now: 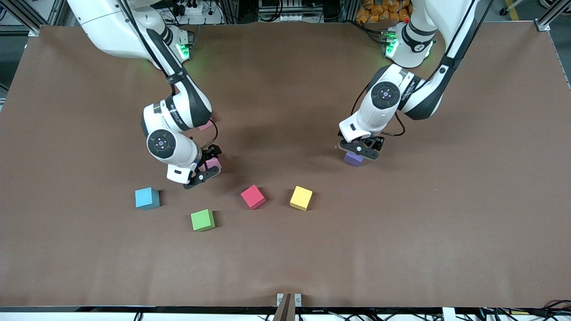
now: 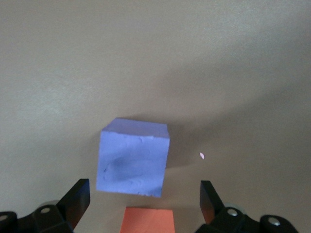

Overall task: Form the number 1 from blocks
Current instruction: 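Carry the pink cube to the table center and release it with the right gripper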

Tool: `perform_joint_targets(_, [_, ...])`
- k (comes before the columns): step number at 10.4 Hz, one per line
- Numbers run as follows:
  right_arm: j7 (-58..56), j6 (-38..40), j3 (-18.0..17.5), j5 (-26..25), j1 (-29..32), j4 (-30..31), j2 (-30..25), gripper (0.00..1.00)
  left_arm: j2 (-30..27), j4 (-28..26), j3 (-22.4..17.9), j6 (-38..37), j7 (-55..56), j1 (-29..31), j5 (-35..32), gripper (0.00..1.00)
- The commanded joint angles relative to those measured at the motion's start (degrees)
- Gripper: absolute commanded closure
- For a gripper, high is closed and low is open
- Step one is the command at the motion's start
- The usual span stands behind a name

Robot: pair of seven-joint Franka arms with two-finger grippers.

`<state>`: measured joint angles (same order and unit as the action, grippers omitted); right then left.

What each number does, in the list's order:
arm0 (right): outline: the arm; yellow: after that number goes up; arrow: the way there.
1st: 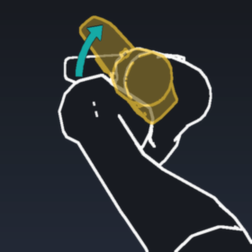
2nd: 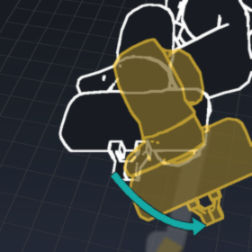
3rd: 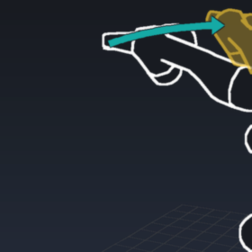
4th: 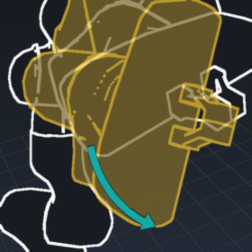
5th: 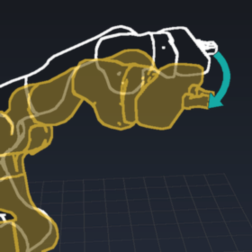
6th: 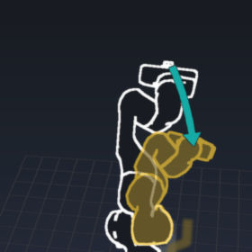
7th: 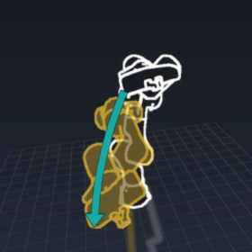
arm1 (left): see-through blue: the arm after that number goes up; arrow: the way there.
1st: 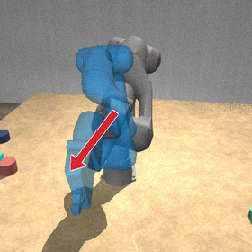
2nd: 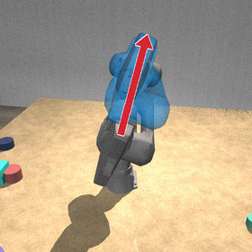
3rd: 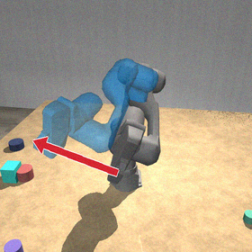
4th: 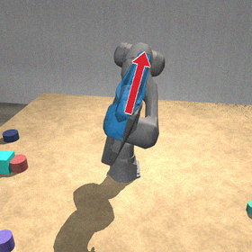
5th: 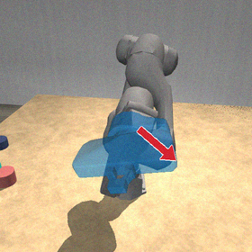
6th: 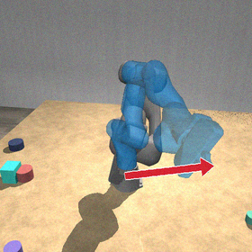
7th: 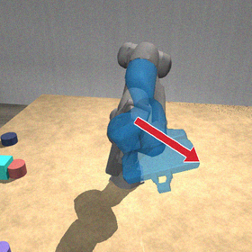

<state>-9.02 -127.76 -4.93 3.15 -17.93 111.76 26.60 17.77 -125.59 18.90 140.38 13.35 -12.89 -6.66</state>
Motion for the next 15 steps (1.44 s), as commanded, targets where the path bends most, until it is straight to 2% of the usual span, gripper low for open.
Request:
perform_joint_targets(1, [-0.56, -0.73, 0.09, 0.63, -0.88, 0.04, 0.47, 0.0, 4.19, 4.21, -0.01, 0.16, 0.09, -0.47, -1.42, 0.0])
perform_joint_targets(3, [-0.56, -0.99, 0.18, 0.45, -0.88, 0.48, 1.52, 0.0, 5.34, 4.83, -0.18, 0.07, 0.18, -0.47, -2.38, 0.0])
perform_joint_targets(4, [-0.47, -1.35, 0.27, 0.28, -0.96, 1.0, 1.7, 0.09, 5.95, 4.83, -0.18, 0.07, 0.36, -0.47, -3.43, 0.0])
perform_joint_targets(6, [0.22, -0.91, 0.53, 0.36, -0.79, 1.1, 1.53, 0.58, 6.66, 4.92, -0.62, 0.07, 0.36, -0.12, -4.84, 0.0])
perform_joint_targets(7, [2.14, -0.56, 0.53, 0.36, -0.62, 1.01, 1.35, 0.7, 7.01, 5.18, -0.62, 0.07, 0.45, 0.14, -5.37, 0.0])
perform_joint_targets(9, [7.76, 0.14, 0.53, 0.8, -1.22, 0.66, -0.14, 0.7, 6.92, 5.45, -0.62, 0.07, 0.54, 0.41, -5.38, 0.0])
perform_joint_targets(11, [17.15, 2.07, 0.53, 0.89, -4.82, 0.66, -2.68, 0.67, 6.75, 5.8, -0.62, -0.19, 1.5, 0.41, -5.38, 0.0])
perform_joint_targets(15, [40.44, 0.94, 0.53, 0.89, -16.41, 0.4, -3.13, 0.67, 5.87, 5.89, -0.8, -0.54, 1.59, 0.58, -5.47, 0.0])
